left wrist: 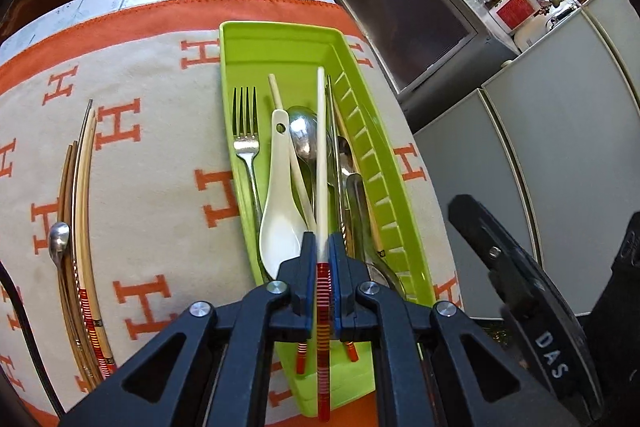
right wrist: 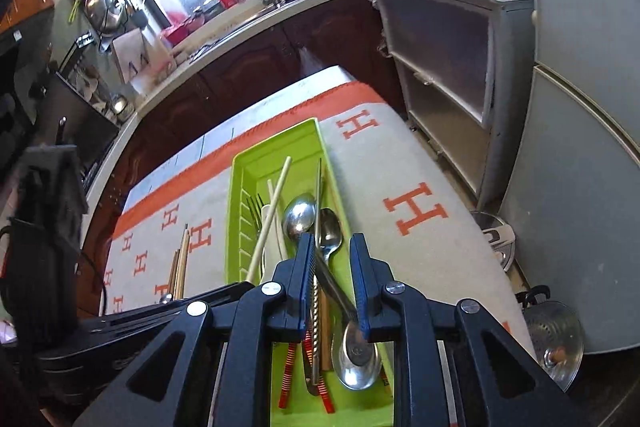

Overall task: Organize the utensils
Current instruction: 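Carry both chopsticks into the green tray and open both grippers, then move both grippers back over the remaining chopsticks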

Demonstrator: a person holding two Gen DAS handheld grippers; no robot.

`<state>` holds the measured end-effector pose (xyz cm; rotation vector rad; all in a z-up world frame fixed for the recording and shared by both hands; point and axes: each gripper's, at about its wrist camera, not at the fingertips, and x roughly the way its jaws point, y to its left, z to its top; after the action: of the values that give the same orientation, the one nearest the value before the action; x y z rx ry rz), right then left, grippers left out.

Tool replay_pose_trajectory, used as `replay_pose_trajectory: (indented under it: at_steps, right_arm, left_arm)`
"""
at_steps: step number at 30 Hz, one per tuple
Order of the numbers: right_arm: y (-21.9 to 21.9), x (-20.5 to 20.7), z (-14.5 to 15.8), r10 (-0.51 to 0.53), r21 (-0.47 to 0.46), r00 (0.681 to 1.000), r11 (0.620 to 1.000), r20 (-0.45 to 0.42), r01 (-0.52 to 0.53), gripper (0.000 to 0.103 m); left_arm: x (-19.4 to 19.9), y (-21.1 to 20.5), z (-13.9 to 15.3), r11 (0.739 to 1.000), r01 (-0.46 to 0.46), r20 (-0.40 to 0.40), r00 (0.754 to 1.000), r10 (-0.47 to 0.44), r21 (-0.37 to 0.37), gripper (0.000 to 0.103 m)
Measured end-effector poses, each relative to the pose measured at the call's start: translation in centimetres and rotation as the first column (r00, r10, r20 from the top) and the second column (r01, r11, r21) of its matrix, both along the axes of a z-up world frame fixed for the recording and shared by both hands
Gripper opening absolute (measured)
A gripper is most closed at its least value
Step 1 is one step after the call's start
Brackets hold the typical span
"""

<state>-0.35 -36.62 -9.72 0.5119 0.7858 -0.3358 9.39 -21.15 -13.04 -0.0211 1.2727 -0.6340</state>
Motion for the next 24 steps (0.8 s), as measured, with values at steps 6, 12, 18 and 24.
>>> replay_pose_trajectory:
  at_steps: [6, 12, 18, 24]
  right_arm:
    - [-0.4, -2.2, 0.4, -0.038, 0.02, 0.999, 0.999, 0.011, 0.037, 0.018]
    - [0.4, -3.3, 0.1, -0.037, 0.029, 0.999, 0.999, 0.001, 0.037, 0.018]
    - [2.3, -3.0, -0.1, -0.007, 0.028, 1.0, 1.0, -0.02, 0.008, 0.018]
    - [4.8, -2.3, 0.0, 0.043, 0.015, 0.998, 0.999, -0.034, -0.043, 0.018]
  left_arm:
    - [-0.8, 1.6, 1.5, 1.0, -0.007, 0.039, 0.999, 0.008, -0.022, 0.035]
    - [-2.7, 5.3, 4.0, 0.998, -0.035, 0.214, 0.977, 0.024, 0.046, 0.066]
    - [-3.7, 10.0, 4.5, 0.989, -0.101, 0.306, 0.95, 0.064, 0.106, 0.074]
    - [-4.1, 15.1, 4.0, 0.977, -0.197, 0.305, 0.938, 0.163, 0.083, 0.082]
